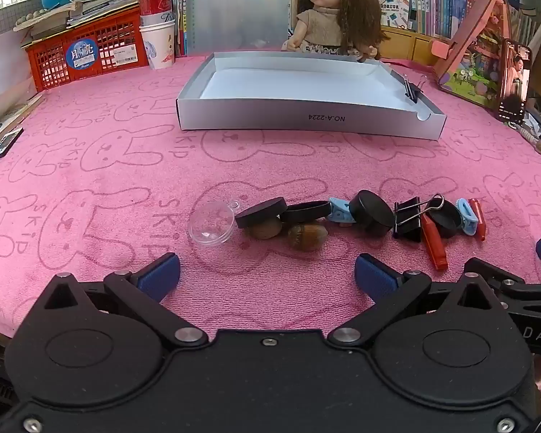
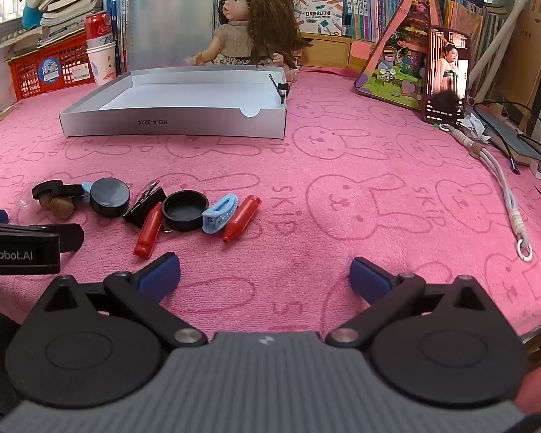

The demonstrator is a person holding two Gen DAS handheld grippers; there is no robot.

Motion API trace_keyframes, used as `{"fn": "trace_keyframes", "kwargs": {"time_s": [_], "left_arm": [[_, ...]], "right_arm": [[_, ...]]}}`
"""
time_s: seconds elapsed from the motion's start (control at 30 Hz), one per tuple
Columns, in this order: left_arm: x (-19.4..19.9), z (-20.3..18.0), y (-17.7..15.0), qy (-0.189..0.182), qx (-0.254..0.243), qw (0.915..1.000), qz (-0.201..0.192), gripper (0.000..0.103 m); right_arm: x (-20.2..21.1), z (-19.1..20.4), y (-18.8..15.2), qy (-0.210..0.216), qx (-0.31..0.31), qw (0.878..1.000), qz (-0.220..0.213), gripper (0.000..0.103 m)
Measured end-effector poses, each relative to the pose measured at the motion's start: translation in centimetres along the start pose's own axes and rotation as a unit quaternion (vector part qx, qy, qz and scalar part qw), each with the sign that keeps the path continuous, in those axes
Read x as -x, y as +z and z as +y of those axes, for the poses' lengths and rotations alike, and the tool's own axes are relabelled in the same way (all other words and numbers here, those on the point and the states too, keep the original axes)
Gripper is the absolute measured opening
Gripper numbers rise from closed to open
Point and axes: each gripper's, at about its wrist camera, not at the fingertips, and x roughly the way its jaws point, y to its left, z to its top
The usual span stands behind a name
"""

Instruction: Organize rigid objects

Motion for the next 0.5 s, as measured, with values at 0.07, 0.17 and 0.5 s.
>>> {"fn": "trace_keyframes", "kwargs": {"time_s": [0.07, 0.17, 0.5], "left_arm": [[-0.01, -0.01, 0.01, 0.000, 0.000, 1.0000, 0.001, 0.103], [0.00, 0.00, 0.01, 0.000, 0.000, 1.0000, 0.000, 0.103], [0.00, 0.00, 0.01, 0.001, 0.000, 1.0000, -0.002, 0.103]], "right_arm": [[-0.01, 0.02, 0.00, 0.000, 0.000, 1.000, 0.001, 0.103], [-0.02, 0.05, 0.00, 0.000, 0.000, 1.000, 0.001, 0.103], [-0.03, 0.08, 0.00, 0.000, 0.000, 1.000, 0.001, 0.103]]}}
